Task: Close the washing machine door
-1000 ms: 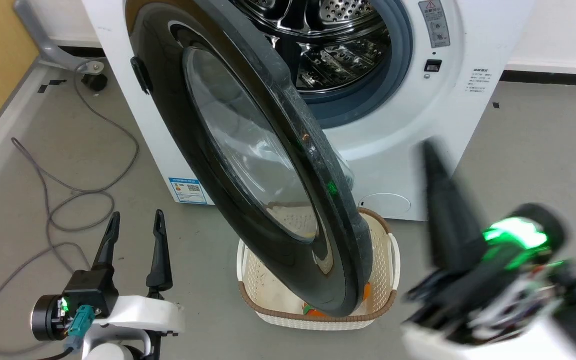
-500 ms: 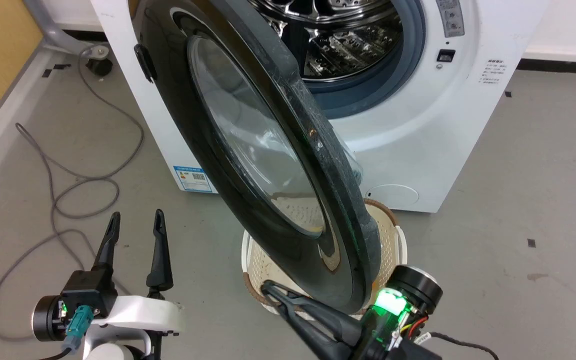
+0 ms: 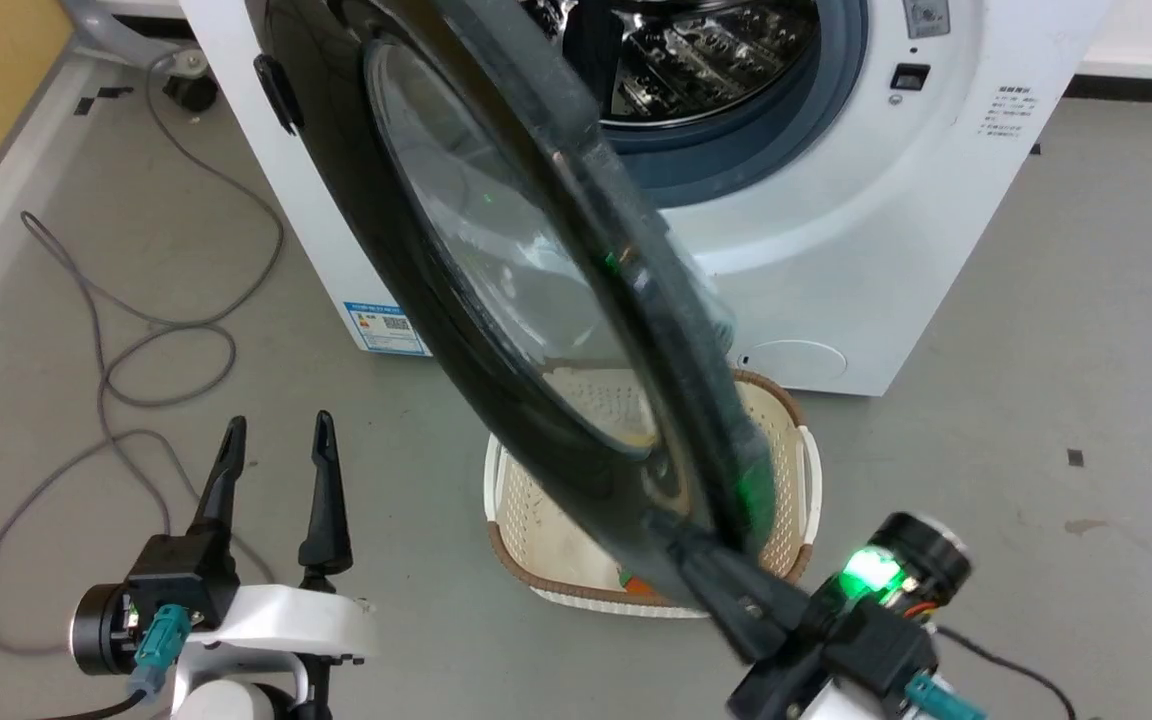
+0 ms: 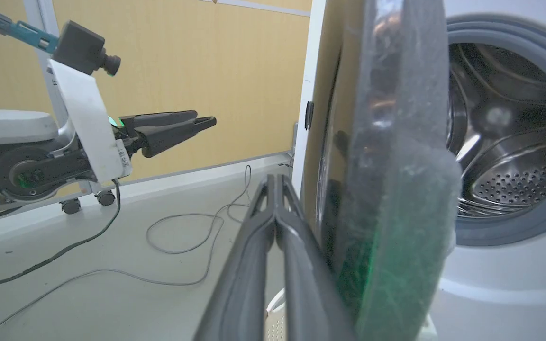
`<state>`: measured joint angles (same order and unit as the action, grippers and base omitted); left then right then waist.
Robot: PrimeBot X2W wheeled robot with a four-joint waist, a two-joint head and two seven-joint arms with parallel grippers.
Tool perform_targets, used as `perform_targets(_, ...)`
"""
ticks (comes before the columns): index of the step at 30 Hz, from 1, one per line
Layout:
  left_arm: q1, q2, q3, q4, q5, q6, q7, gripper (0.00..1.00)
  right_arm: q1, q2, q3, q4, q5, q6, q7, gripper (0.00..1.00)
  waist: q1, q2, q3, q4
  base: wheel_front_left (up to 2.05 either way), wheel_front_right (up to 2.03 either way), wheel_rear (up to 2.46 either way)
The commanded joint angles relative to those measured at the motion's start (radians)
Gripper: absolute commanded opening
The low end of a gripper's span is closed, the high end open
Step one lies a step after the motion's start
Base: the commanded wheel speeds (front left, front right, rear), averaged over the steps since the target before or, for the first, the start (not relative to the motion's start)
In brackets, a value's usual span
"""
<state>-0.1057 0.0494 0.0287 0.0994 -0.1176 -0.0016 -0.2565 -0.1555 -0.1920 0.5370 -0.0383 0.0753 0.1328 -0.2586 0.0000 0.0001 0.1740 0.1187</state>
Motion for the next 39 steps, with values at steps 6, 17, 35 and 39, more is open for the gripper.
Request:
perform_targets(6,-0.026,0.001,-0.009,-0.009,-0.01,0.008,-0.005,1.0,-0.015,0.006,-0.121,0.039,-0.013,-0.002,-0.003,0.0,0.0,-0.0001,0.026,0.004,0.0,0.0,0.0)
perform_targets(17,-0.066,0.001,-0.026,-0.031,-0.029,0.02,-0.005,1.0,-0.123,0.03,-0.33,0.125,-0.046,-0.002,-0.003,0.0,0.0,-0.0001,0.109,0.004,0.0,0.0,0.0)
perform_targets(35,-0.179,0.001,-0.051,-0.061,-0.06,0.033,-0.005,1.0,-0.502,-0.005,-0.483,0.291,-0.05,-0.002,-0.003,0.0,0.0,-0.0001,0.324,-0.004,0.0,0.0,0.0)
perform_targets(39,-0.192,0.001,-0.049,-0.061,-0.062,0.03,-0.005,1.0,-0.58,-0.012,-0.496,0.346,-0.058,-0.002,-0.003,0.0,0.0,-0.0001,0.346,-0.008,0.0,0.0,0.0)
